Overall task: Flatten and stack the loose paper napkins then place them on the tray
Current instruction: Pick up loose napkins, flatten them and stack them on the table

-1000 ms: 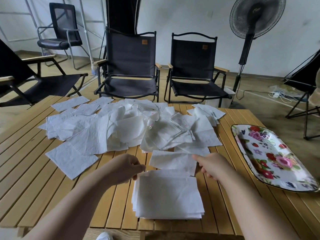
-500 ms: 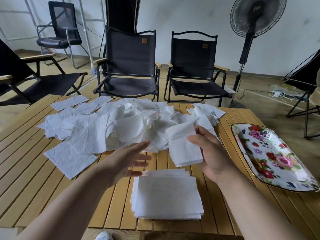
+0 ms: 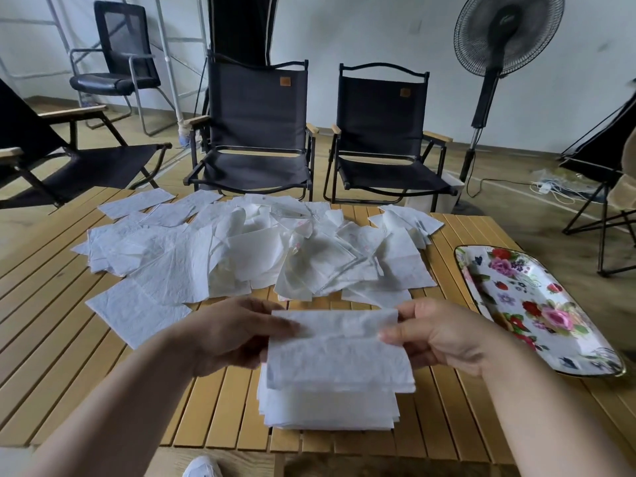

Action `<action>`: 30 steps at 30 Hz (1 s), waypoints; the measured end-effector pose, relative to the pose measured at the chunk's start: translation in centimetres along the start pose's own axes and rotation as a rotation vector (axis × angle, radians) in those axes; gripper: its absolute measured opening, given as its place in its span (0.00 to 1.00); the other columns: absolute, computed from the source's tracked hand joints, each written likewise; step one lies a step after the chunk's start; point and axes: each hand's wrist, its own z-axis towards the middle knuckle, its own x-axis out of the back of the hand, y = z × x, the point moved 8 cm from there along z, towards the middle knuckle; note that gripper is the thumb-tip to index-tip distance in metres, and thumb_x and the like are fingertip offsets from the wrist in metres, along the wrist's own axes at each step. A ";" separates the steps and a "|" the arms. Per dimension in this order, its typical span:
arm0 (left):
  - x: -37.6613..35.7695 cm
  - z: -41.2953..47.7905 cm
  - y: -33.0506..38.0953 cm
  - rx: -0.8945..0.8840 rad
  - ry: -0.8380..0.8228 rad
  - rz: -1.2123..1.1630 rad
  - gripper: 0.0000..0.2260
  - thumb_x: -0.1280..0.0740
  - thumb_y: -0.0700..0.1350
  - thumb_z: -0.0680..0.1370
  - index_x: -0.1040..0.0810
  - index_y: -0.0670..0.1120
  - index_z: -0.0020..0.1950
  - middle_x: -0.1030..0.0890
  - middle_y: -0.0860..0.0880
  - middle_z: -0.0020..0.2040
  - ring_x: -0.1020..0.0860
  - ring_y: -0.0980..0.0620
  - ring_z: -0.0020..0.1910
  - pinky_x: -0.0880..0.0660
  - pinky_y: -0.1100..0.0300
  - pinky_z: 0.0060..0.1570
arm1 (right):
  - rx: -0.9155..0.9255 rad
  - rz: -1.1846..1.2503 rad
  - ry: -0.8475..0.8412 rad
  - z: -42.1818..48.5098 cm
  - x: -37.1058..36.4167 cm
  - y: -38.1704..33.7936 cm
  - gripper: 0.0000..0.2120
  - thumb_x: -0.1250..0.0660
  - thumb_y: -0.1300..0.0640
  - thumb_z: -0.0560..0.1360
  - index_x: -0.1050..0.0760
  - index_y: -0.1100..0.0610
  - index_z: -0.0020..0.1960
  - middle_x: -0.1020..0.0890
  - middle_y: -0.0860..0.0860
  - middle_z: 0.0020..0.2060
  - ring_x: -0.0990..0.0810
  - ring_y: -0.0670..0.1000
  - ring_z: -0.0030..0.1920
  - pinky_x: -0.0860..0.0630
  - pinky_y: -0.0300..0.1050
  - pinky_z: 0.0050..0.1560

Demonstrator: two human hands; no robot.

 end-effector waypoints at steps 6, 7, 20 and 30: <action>0.2 0.7 -2.2 0.175 0.060 0.343 0.05 0.28 0.42 0.77 0.17 0.40 0.48 0.18 0.48 0.33 0.23 0.53 0.29 0.25 0.62 0.30 | -0.159 -0.412 0.034 1.6 -0.4 2.8 0.08 0.26 0.57 0.75 0.18 0.58 0.53 0.13 0.56 0.46 0.18 0.50 0.38 0.21 0.40 0.36; 0.4 0.9 -2.5 0.196 0.089 0.380 0.07 0.28 0.41 0.77 0.17 0.39 0.52 0.17 0.48 0.34 0.21 0.52 0.29 0.23 0.62 0.31 | -0.167 -0.464 0.048 2.0 -0.4 3.0 0.08 0.26 0.56 0.75 0.18 0.58 0.52 0.14 0.56 0.46 0.18 0.50 0.37 0.21 0.39 0.37; 2.7 2.3 -2.5 0.160 0.342 0.509 0.10 0.33 0.51 0.80 0.19 0.45 0.50 0.16 0.48 0.41 0.22 0.53 0.33 0.25 0.63 0.31 | 0.030 -0.511 0.692 4.9 5.7 2.4 0.18 0.28 0.53 0.77 0.26 0.53 0.64 0.20 0.51 0.59 0.21 0.50 0.51 0.26 0.42 0.39; 3.7 1.7 -1.0 -0.001 0.484 0.528 0.06 0.35 0.49 0.81 0.21 0.48 0.53 0.17 0.48 0.47 0.21 0.53 0.40 0.27 0.64 0.34 | 0.094 -0.784 0.765 6.8 4.4 1.6 0.02 0.31 0.54 0.78 0.23 0.49 0.47 0.21 0.47 0.48 0.22 0.49 0.45 0.22 0.45 0.45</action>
